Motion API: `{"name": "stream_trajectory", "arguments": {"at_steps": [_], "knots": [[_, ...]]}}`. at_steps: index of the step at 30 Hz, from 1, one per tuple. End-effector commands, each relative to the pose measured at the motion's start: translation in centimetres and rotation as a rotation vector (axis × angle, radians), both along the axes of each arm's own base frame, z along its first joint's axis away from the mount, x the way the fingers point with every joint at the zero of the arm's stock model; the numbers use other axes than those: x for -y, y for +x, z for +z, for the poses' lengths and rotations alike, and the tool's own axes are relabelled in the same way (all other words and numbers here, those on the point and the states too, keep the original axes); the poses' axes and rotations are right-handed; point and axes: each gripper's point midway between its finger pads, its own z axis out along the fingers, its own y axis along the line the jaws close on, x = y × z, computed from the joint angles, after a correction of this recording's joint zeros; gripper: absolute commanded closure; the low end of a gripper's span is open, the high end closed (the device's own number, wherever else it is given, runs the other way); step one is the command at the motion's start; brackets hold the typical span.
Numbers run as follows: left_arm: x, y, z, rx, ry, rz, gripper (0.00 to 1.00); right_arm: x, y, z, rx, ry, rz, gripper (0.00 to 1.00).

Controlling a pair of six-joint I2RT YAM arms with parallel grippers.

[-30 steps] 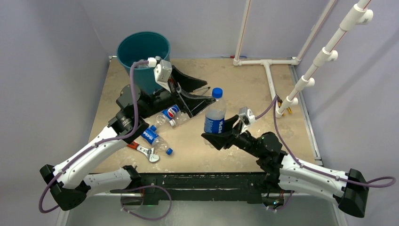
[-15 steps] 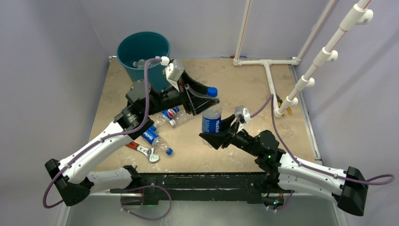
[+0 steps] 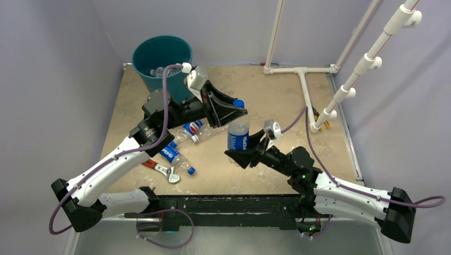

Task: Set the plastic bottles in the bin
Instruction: Place the plastic bottle in the trash bin.

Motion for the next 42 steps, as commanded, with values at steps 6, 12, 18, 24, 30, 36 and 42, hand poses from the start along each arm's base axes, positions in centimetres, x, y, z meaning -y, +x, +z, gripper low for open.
{"name": "stream_trajectory", "arguments": {"at_steps": [6, 12, 18, 24, 30, 36, 42], "knots": [[-0.7, -0.5, 2.4, 0.053, -0.041, 0.016, 1.0, 0.2, -0.2, 2.6, 0.0, 0.047, 0.005, 0.18], [-4.6, 2.5, 4.8, 0.133, -0.061, 0.311, 1.0, 2.1, -1.2, 4.1, -0.02, 0.054, 0.002, 0.01], [-11.3, 6.8, 9.3, 0.25, -0.104, 0.757, 1.0, 5.8, -2.3, 5.7, -0.017, 0.072, -0.052, 0.01], [-17.7, 10.3, 11.7, 0.38, -0.083, 1.206, 1.0, 8.0, -2.7, 3.7, -0.049, 0.076, -0.097, 0.01], [-21.5, 13.2, 14.8, 0.418, -0.138, 1.464, 1.0, 8.1, -3.0, 2.1, -0.095, 0.089, -0.083, 0.01], [-27.1, 18.8, 12.3, 0.342, -0.174, 1.732, 1.0, 7.4, -2.7, 0.8, -0.133, 0.1, -0.072, 0.01], [-30.0, 20.4, 10.6, 0.4, -0.274, 1.801, 1.0, 6.8, -3.6, 0.2, -0.178, 0.138, -0.004, 0.01]]}}
